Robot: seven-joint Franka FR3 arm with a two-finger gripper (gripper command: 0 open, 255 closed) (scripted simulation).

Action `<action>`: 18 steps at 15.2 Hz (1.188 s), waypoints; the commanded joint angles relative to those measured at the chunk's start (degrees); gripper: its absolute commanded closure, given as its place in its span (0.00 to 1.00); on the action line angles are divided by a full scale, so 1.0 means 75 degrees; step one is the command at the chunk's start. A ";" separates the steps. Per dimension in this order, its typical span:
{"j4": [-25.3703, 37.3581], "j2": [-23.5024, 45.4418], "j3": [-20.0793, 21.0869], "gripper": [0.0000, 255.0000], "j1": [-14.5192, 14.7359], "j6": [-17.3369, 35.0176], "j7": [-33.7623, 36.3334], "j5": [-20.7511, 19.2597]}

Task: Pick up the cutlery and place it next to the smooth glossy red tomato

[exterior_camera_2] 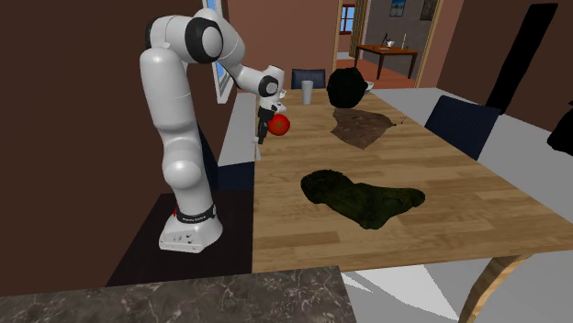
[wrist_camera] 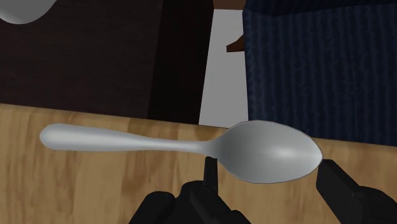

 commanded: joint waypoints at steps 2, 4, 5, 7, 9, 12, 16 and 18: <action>0.0000 0.0000 0.0000 1.00 0.0000 0.0000 0.0000 0.0000; 0.0000 0.0000 0.0000 0.00 0.0000 0.0000 0.0000 0.0000; 0.0000 0.0000 0.0000 0.00 0.0000 0.0000 0.0000 0.0000; 0.0000 0.0000 0.0000 0.00 0.0000 0.0000 0.0000 0.0000; 0.0188 -0.0096 -0.0024 0.00 -0.0029 -0.0269 -0.0035 0.0031; 0.0761 -0.0286 -0.0098 0.00 -0.0101 -0.1009 -0.0092 0.0069; 0.0761 -0.0286 -0.0099 0.00 -0.0101 -0.1009 -0.0092 0.0069; 0.0761 -0.0286 -0.0099 0.00 -0.0101 -0.1009 -0.0092 0.0069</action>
